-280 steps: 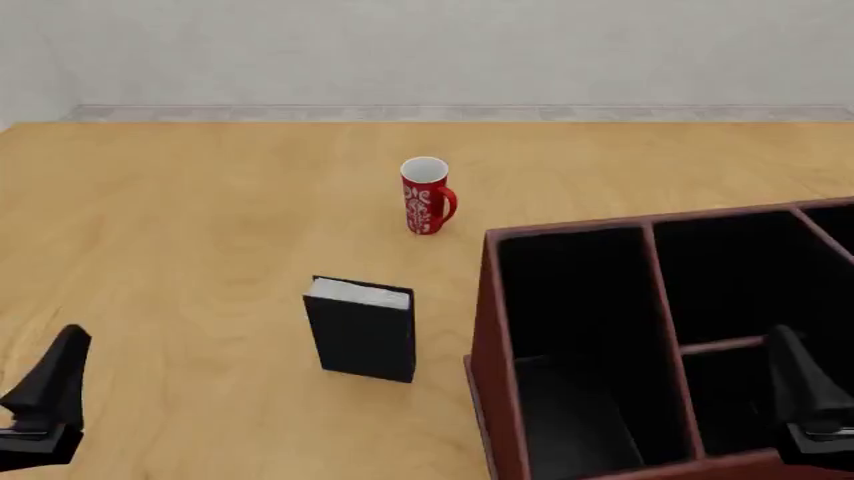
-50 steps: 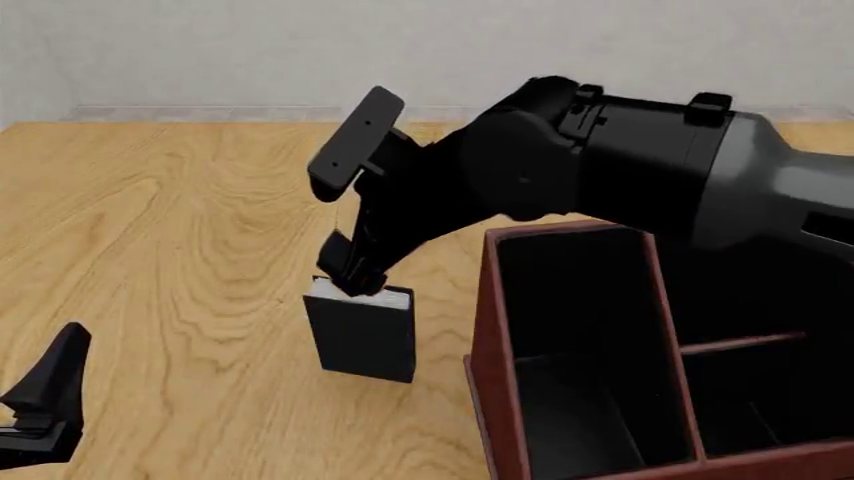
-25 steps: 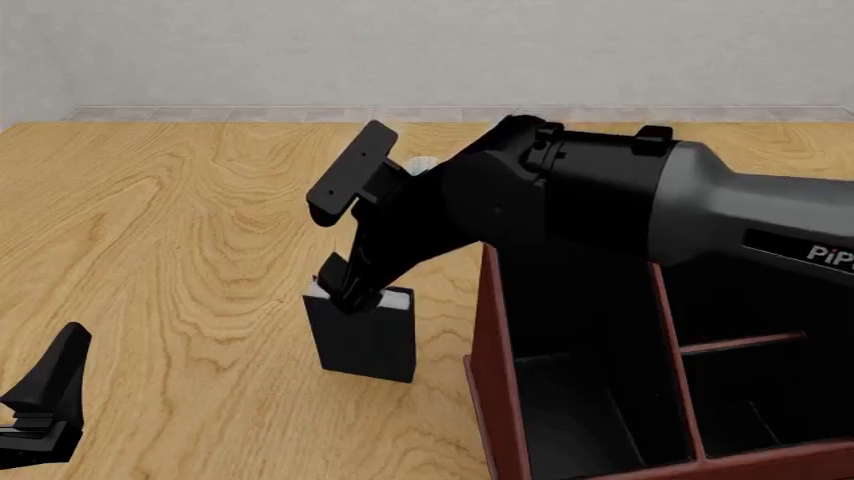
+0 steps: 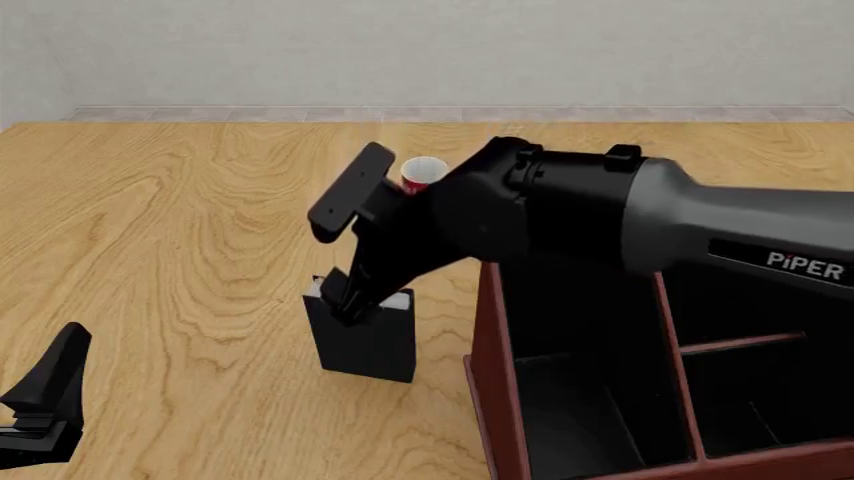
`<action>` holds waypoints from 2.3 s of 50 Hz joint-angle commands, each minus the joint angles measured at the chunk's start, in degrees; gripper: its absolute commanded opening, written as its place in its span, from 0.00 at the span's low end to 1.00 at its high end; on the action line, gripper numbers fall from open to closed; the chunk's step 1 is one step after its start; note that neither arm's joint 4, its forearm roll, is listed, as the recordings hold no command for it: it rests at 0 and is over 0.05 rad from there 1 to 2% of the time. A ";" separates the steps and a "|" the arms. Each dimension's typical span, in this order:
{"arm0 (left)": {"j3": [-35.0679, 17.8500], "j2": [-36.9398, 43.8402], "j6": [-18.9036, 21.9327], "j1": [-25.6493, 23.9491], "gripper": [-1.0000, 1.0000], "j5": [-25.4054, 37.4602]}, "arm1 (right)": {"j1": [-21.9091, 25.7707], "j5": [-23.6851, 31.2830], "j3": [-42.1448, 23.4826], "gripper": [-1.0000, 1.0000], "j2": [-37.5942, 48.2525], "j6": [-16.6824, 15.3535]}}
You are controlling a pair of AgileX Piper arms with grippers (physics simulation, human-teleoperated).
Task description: Pick up the book and place it in the left compartment of the caddy.
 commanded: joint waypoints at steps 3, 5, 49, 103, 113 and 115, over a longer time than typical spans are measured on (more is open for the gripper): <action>0.29 -0.15 -0.06 0.01 1.00 -0.08 | 0.19 -0.51 0.63 1.00 1.00 0.68; 0.29 -0.15 -0.06 0.01 1.00 -0.08 | 0.18 -0.59 0.69 1.00 1.09 0.73; 0.29 -0.17 -0.06 0.03 1.00 -0.08 | 0.08 -3.42 2.47 1.00 4.86 2.72; 0.29 -0.14 -0.07 0.03 1.00 -0.08 | 0.18 -3.32 3.23 0.00 4.89 2.23; 0.29 -0.16 -0.04 0.02 1.00 -0.08 | 0.16 -0.25 2.10 0.00 1.11 0.62; 0.29 -0.15 -0.06 0.02 1.00 -0.08 | 0.12 0.12 1.97 0.00 0.42 0.41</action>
